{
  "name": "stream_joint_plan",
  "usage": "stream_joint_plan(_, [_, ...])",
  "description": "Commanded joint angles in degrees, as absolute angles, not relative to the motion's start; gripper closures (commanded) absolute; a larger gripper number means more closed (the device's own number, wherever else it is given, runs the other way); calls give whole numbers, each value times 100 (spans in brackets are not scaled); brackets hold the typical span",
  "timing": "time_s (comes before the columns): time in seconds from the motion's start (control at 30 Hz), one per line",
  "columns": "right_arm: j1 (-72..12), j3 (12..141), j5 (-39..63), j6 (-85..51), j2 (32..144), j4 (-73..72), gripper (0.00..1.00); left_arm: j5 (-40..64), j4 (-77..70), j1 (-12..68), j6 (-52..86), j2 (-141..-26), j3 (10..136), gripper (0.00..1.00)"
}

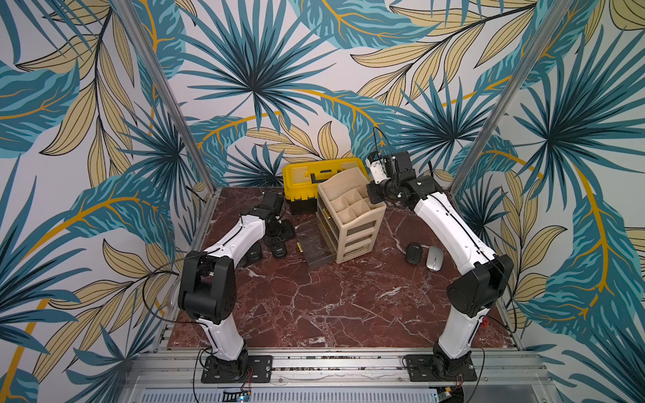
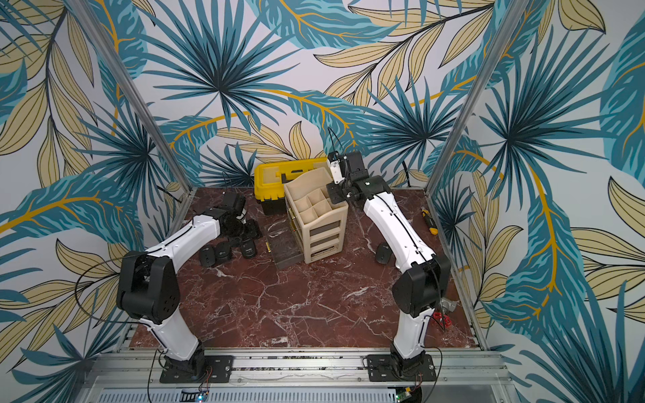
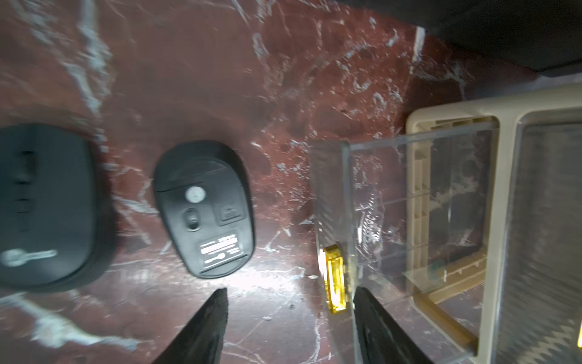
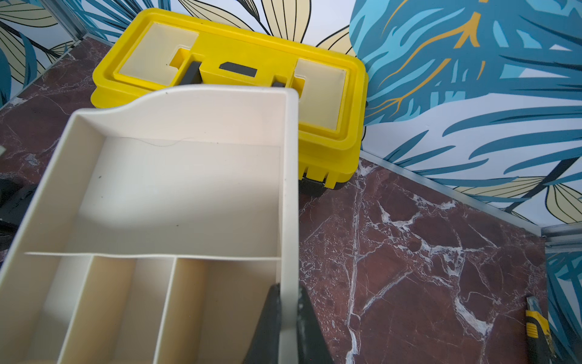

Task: Take the mice out of the drawer
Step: Close the drawer in the storage box.

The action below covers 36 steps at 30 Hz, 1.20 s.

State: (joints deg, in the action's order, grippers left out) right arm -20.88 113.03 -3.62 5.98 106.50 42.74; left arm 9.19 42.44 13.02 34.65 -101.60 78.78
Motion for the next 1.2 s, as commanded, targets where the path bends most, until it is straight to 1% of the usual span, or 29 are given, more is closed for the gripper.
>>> stream_joint_plan(0.0, [-2060, 11083, -661, 741, 10986, 5115, 100, 1241, 3736, 1451, 3652, -10386, 7741, 34])
stream_joint_plan(0.07, [-2065, 11105, -633, 737, 10995, 5128, 100, 1304, 3756, 1508, 3674, -10596, 7828, 33])
stream_joint_plan(0.2, [-2065, 11128, -637, 739, 11004, 5142, 100, 1006, 3949, 1679, 3731, -10897, 7965, 33])
stream_joint_plan(0.27, [-2060, 11134, -665, 759, 11004, 5149, 100, 915, 3883, 1710, 3761, -10866, 7879, 33])
stream_joint_plan(0.37, [-2065, 11133, -668, 767, 11012, 5151, 100, 1055, 3516, 1721, 3790, -10776, 7660, 34])
stream_joint_plan(0.47, [-2059, 11180, -619, 756, 11040, 5171, 100, 1264, 3193, 1731, 3863, -10817, 7569, 42])
stream_joint_plan(0.53, [-2062, 11198, -628, 747, 11065, 5199, 100, 1318, 3052, 1779, 3894, -10850, 7578, 43])
stream_joint_plan(0.6, [-2061, 11207, -648, 757, 11065, 5195, 100, 1311, 3008, 1848, 3897, -10910, 7669, 47])
stream_joint_plan(0.67, [-2062, 11214, -644, 758, 11057, 5195, 100, 1359, 2979, 1880, 3885, -11006, 7783, 56])
stream_joint_plan(0.7, [-2069, 11223, -633, 759, 11054, 5201, 100, 1400, 2949, 1906, 3901, -11057, 7837, 57])
stream_joint_plan(0.87, [-2092, 11233, -641, 771, 11082, 5232, 100, 1580, 2558, 2060, 4056, -11153, 7971, 57])
stream_joint_plan(1.0, [-2101, 11236, -660, 780, 11083, 5240, 100, 1830, 2123, 2140, 4239, -11003, 7860, 56])
stream_joint_plan(1.07, [-2099, 11241, -667, 779, 11086, 5243, 100, 1788, 1843, 2138, 4259, -10740, 7634, 56])
stream_joint_plan(1.17, [-2097, 11232, -642, 778, 11107, 5253, 100, 1449, 1462, 2114, 4130, -10095, 7148, 54])
